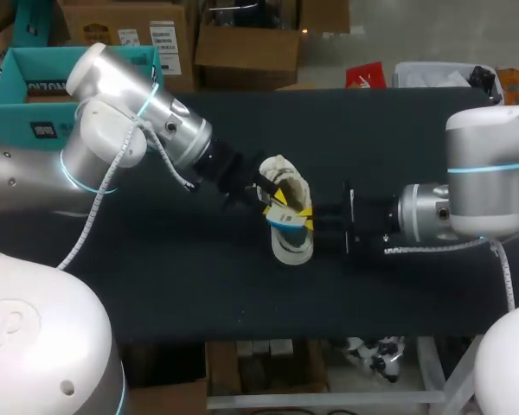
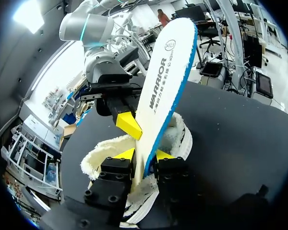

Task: Open the shoe tongue, take the insole out of the shoe, put the insole back into the shoe, and pack the shoe into the shoebox

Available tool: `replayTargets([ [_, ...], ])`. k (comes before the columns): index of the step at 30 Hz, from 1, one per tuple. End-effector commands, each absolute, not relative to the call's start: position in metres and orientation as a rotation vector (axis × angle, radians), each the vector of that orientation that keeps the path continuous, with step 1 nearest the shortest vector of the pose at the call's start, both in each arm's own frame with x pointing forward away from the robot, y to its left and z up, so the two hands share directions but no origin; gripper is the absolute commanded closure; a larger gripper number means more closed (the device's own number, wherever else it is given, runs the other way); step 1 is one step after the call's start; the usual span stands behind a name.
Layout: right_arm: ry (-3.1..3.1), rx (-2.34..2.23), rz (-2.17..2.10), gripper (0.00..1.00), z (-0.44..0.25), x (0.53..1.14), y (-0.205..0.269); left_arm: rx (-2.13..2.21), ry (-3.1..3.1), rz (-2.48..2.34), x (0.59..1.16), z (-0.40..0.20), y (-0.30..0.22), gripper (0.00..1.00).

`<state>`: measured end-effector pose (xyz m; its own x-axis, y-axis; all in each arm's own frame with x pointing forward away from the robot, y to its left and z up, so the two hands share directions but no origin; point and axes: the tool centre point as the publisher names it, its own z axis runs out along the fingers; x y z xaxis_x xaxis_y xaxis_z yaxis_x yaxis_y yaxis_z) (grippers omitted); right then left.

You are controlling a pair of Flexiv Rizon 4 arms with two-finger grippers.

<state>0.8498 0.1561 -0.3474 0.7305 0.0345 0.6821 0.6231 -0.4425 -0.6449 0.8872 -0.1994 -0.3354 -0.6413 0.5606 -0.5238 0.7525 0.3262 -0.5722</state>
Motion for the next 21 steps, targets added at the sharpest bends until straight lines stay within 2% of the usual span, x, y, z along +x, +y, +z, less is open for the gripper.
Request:
replayTargets([
  [1, -0.495, -1.932, -0.741, 1.0, -0.349, 0.849, 0.154, 1.2, 2.309, -1.215, 0.87, -0.327, -0.192, 0.6],
  [7, -0.483, -1.934, -0.749, 1.0, -0.35, 0.849, 0.15, 1.23, 2.263, -1.252, 0.856, -0.321, -0.192, 0.66],
  [13, -0.478, -1.937, -0.752, 1.0, -0.35, 0.849, 0.148, 1.252, 2.245, -1.249, 0.847, -0.319, -0.192, 0.81],
  [14, -0.478, -1.938, -0.753, 1.0, -0.35, 0.849, 0.148, 1.254, 2.244, -1.248, 0.846, -0.319, -0.192, 0.86],
  [15, -0.478, -1.939, -0.752, 1.0, -0.35, 0.849, 0.149, 1.255, 2.243, -1.247, 0.846, -0.319, -0.193, 1.0],
  [19, -0.476, -1.941, -0.752, 1.0, -0.347, 0.846, 0.149, 1.25, 2.247, -1.232, 0.847, -0.323, -0.195, 1.0],
  [20, -0.472, -1.951, -0.76, 0.91, -0.346, 0.843, 0.149, 1.246, 2.249, -1.229, 0.848, -0.323, -0.195, 1.0],
  [21, -0.466, -1.962, -0.767, 0.71, -0.344, 0.841, 0.149, 1.242, 2.25, -1.225, 0.848, -0.324, -0.196, 1.0],
])
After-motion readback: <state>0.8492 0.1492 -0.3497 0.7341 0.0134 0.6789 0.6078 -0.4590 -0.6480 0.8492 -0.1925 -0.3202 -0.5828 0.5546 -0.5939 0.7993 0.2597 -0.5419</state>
